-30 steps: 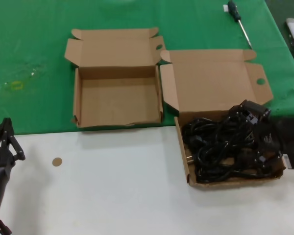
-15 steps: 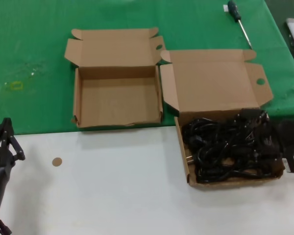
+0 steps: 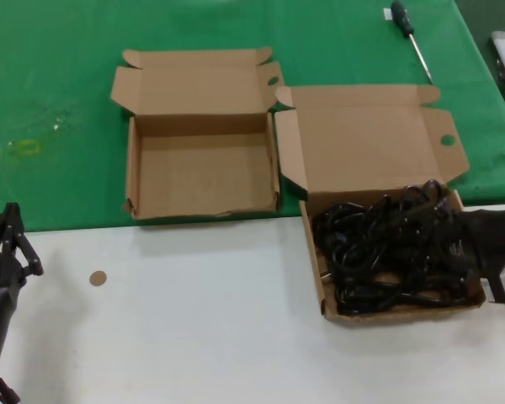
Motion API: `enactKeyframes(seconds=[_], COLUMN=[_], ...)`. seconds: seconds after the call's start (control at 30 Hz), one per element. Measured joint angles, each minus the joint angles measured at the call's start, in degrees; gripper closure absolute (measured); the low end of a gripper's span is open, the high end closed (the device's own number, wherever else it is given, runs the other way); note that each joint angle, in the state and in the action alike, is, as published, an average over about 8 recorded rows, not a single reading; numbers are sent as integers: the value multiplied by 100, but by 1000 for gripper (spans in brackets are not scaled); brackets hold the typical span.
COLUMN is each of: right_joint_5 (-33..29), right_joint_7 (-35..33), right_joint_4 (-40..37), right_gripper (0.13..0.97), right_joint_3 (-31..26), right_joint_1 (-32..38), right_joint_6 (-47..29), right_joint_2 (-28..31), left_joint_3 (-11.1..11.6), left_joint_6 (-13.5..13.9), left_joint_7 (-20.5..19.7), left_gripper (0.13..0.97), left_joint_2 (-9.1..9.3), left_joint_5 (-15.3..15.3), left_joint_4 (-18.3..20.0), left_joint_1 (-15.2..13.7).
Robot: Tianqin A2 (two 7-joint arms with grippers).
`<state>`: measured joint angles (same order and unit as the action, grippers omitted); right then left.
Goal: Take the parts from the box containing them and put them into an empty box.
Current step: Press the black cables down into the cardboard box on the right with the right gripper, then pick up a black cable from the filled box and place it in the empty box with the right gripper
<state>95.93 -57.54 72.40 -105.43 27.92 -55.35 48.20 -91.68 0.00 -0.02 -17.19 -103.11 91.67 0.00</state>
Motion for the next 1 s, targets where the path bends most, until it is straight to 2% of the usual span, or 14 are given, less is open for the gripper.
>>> enactKeyframes(seconds=[0.1,0.4,0.5,0.77,1.0], right_joint_5=[3,-10,-17,-44,-117], right_joint_7=[-15,26,210,1336,2363], right_joint_4=[-16,7,72,318,465], right_gripper=[756,879,879,888,890], right_joint_3=[2,22,25,-7,-65], right_joint_1=[-10,-72,-94,44,535], right_joint_6=[3,29,25,-86,-193], right_joint_2=[-7,41,98,291,314], left_joint_3=[0,0,0,0,0], left_joint_6=[0,0,0,0,0], left_joint_7=[0,0,0,0,0], left_gripper=[945,945,945,945,945], left_joint_2=[0,0,0,0,0], left_joint_5=[0,0,0,0,0], left_joint_4=[0,0,0,0,0], left_joint_1=[0,0,0,0,0])
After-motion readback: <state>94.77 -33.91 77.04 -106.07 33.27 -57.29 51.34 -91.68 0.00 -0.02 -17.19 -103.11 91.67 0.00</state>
